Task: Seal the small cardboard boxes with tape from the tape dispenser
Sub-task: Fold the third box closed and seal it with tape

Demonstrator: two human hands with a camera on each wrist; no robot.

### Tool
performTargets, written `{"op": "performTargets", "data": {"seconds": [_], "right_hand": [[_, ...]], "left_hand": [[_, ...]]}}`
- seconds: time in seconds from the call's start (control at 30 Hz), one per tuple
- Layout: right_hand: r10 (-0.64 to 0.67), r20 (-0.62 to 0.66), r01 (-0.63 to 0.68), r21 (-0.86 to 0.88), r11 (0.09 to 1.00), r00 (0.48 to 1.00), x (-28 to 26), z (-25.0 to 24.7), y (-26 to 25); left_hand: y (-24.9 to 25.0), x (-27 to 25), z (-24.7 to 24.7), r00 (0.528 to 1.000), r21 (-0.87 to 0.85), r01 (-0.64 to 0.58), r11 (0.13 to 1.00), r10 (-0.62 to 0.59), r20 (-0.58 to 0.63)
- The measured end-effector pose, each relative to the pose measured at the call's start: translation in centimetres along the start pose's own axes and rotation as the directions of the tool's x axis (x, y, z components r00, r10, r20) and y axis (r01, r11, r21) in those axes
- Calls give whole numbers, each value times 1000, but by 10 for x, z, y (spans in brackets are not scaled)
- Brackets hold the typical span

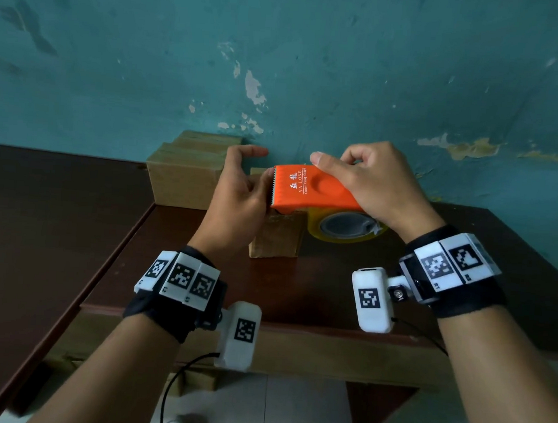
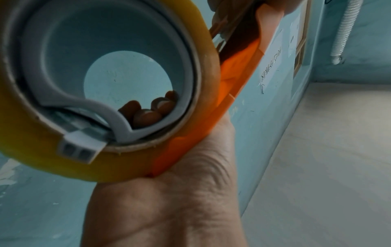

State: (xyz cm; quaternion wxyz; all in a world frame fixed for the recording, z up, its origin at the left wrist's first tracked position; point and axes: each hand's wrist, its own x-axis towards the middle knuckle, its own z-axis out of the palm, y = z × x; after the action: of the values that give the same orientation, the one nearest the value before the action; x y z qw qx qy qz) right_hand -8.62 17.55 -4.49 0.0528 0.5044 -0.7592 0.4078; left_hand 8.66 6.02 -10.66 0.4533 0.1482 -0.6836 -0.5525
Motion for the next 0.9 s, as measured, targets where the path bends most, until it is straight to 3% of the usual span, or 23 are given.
{"op": "performTargets", "data": {"seconds": [0.9], "right_hand": [[46, 201, -68, 105, 992, 979, 8, 6, 31]], "left_hand": [[-10, 5, -3, 998, 265, 40, 964, -24, -64]]}}
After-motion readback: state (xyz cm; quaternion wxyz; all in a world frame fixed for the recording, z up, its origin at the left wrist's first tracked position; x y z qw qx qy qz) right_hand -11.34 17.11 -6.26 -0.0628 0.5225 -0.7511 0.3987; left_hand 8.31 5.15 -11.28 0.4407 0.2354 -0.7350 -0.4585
